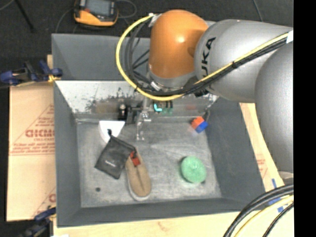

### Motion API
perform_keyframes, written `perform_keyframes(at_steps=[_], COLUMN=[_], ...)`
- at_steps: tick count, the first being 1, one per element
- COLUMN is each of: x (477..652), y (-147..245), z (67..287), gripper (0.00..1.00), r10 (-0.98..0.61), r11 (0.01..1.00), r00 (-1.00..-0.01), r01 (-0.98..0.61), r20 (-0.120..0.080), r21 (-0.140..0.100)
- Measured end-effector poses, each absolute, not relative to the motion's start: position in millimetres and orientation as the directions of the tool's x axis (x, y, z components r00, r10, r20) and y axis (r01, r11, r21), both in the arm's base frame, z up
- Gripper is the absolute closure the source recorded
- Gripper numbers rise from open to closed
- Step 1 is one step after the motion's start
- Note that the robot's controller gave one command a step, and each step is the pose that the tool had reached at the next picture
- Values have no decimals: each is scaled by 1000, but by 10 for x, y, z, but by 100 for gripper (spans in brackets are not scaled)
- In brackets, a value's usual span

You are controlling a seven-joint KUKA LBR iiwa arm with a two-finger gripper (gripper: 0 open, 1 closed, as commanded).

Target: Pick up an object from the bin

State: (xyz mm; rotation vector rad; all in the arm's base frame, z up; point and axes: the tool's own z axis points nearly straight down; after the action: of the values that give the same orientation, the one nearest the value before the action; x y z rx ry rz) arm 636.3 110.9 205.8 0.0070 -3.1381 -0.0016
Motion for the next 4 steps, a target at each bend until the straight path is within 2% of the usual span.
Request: perform_keyframes(at_steps=[1,2,3,4], x=[6380,6016,5642,5781], y=[1105,970,1182,1432], z=[2103,1570,964,734], gripper=[0,0,0,100], r10=[-3,-9,7,-157], r11=[1000,1000,1000,988], r00=[-1000,-1000,-1000,-987], r01=[-3,-9,7,-157], r20=[-4,-8,-8,28], r21=[2,2,0,-1])
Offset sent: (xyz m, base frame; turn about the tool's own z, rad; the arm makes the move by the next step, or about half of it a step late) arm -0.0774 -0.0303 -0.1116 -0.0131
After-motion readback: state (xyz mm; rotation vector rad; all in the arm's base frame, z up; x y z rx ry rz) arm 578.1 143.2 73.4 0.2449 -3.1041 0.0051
